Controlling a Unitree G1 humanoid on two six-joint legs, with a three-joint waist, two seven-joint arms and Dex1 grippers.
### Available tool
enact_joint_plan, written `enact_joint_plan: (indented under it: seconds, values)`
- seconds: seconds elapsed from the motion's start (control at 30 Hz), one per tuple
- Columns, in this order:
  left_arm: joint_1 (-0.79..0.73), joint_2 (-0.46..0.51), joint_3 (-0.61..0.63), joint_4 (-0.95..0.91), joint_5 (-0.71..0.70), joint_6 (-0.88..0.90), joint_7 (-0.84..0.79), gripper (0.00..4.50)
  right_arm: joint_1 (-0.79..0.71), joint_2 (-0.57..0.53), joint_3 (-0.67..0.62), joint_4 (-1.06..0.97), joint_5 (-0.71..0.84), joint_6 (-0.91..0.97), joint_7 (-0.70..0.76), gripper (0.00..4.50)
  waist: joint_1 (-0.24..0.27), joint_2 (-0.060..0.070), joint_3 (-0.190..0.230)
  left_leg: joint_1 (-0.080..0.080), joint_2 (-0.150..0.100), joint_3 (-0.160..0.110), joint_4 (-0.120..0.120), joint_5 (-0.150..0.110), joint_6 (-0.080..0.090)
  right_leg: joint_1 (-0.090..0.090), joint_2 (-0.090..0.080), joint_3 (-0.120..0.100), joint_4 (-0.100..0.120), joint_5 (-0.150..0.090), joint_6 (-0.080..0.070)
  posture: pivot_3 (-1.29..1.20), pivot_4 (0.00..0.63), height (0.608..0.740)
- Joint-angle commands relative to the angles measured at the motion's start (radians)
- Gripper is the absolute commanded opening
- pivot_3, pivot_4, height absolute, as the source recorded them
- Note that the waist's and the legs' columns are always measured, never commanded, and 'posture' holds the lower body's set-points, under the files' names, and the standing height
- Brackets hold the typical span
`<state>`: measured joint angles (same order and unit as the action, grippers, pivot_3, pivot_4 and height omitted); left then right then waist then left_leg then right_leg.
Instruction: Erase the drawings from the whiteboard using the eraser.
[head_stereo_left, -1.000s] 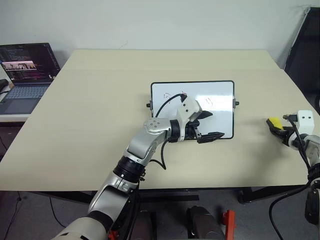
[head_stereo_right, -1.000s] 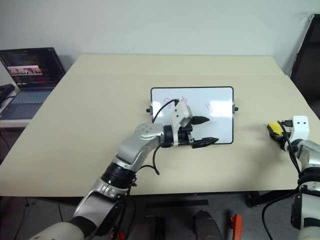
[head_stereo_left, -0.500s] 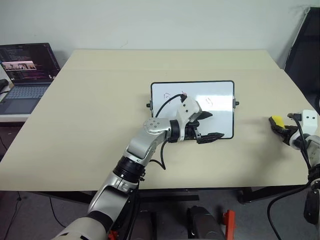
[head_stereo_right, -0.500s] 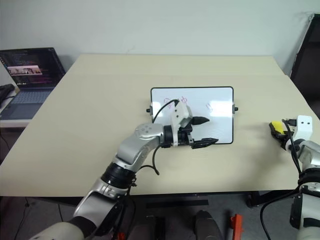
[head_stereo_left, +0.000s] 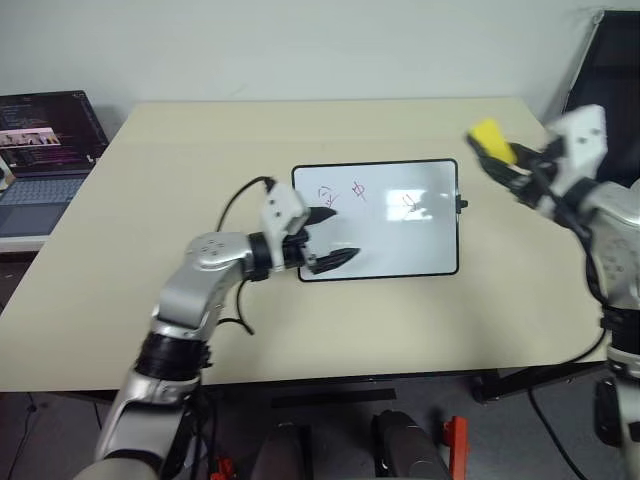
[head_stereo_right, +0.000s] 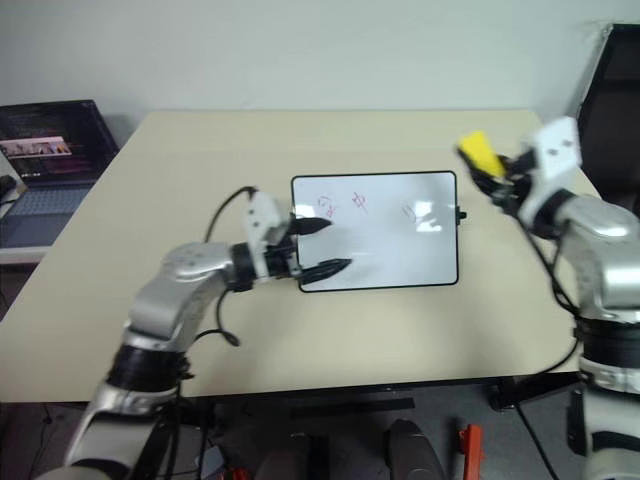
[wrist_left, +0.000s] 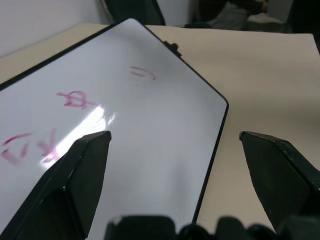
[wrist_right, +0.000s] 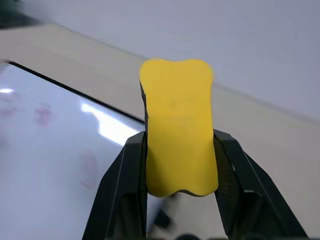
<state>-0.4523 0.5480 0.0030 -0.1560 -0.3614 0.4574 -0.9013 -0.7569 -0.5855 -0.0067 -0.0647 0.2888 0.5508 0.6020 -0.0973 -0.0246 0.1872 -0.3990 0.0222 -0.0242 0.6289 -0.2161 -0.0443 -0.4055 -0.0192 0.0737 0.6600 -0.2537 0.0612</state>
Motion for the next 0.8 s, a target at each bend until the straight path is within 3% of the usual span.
enact_joint_plan:
  seconds: [0.03,0.17,0.27,0.57,0.8]
  values:
    - [0.086,0.051,0.120,-0.079,-0.033,-0.012,0.030,4.50,-0.041,0.123,0.193,0.051,-0.139,-0.139,-0.024,1.37,0.006,0.000,0.000,0.000,0.002,-0.001,0.000,0.000,0.000,0.000,0.002,-0.002,0.000,0.000,-0.002,0.00,0.150,0.740]
    - [0.156,0.071,0.164,-0.105,-0.026,-0.028,0.069,4.50,-0.081,0.217,0.314,0.191,-0.271,-0.276,-0.047,1.37,0.053,-0.002,0.001,-0.004,0.002,-0.003,0.000,0.000,0.000,-0.002,0.001,-0.005,0.000,0.001,-0.007,0.00,0.150,0.740]
    - [0.177,0.075,0.181,-0.131,-0.030,-0.028,0.096,4.50,-0.119,0.274,0.326,0.293,-0.306,-0.324,-0.061,1.37,0.065,-0.003,0.001,-0.006,0.002,-0.002,0.001,-0.001,-0.001,-0.002,-0.001,-0.005,-0.002,0.003,-0.008,0.00,0.150,0.740]
    - [0.212,0.067,0.186,-0.208,-0.058,-0.006,0.155,4.50,-0.193,0.304,0.322,0.494,-0.405,-0.417,-0.092,1.36,0.061,-0.003,0.001,-0.004,0.003,-0.002,0.000,-0.001,-0.002,-0.003,0.001,-0.005,0.000,0.002,-0.010,0.00,0.150,0.740]
    - [0.196,0.071,0.172,-0.204,-0.067,-0.007,0.165,4.50,-0.190,0.311,0.382,0.544,-0.492,-0.346,-0.037,1.36,0.044,-0.003,0.001,-0.003,0.003,-0.002,0.000,-0.001,-0.002,-0.003,0.002,-0.005,0.002,0.001,-0.011,0.00,0.150,0.740]
